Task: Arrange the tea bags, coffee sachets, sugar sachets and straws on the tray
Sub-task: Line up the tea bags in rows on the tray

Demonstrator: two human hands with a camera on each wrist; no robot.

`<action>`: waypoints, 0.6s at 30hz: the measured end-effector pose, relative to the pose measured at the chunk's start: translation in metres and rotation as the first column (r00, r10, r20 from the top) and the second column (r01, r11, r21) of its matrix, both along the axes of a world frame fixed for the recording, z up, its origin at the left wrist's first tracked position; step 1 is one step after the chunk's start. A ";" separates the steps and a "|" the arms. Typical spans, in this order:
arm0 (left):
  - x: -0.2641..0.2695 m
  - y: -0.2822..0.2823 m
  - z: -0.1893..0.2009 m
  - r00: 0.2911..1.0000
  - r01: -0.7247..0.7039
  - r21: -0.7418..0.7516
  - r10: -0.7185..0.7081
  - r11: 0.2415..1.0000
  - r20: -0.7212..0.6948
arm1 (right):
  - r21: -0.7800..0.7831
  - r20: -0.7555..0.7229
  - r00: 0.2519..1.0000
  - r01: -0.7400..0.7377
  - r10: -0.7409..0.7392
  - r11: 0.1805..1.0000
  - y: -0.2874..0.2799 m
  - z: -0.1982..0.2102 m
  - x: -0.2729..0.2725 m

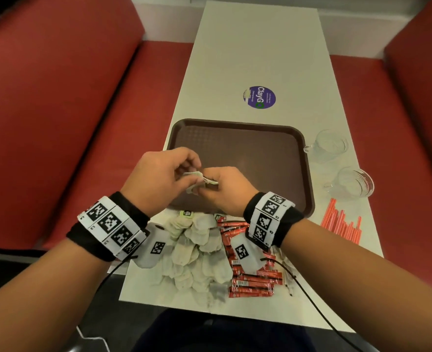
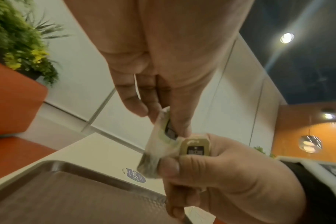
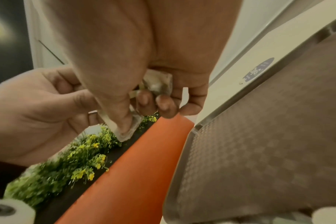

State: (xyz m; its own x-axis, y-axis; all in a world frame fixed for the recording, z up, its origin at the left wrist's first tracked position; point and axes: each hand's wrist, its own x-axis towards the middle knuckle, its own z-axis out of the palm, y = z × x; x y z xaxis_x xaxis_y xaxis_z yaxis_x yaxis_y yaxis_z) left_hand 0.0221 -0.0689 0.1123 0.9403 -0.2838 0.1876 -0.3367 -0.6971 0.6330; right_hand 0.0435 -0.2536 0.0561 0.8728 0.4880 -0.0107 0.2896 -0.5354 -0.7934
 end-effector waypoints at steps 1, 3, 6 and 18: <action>0.005 0.002 -0.003 0.999 -0.032 -0.037 0.031 0.999 -0.016 | 0.008 0.016 1.000 0.027 -0.027 1.000 -0.001 0.001 0.004; 0.012 0.006 -0.012 0.996 -0.062 -0.031 0.059 0.998 -0.069 | 0.021 0.033 0.997 0.075 -0.076 0.997 -0.005 0.001 0.012; 0.023 0.008 -0.030 0.985 -0.079 -0.016 0.076 0.997 -0.158 | 0.041 -0.009 0.992 0.123 -0.122 0.992 -0.008 -0.004 0.019; 0.157 0.018 -0.080 0.828 -0.445 0.222 0.493 0.867 -0.266 | -0.476 -0.346 0.935 -0.248 0.080 0.844 -0.035 -0.055 0.029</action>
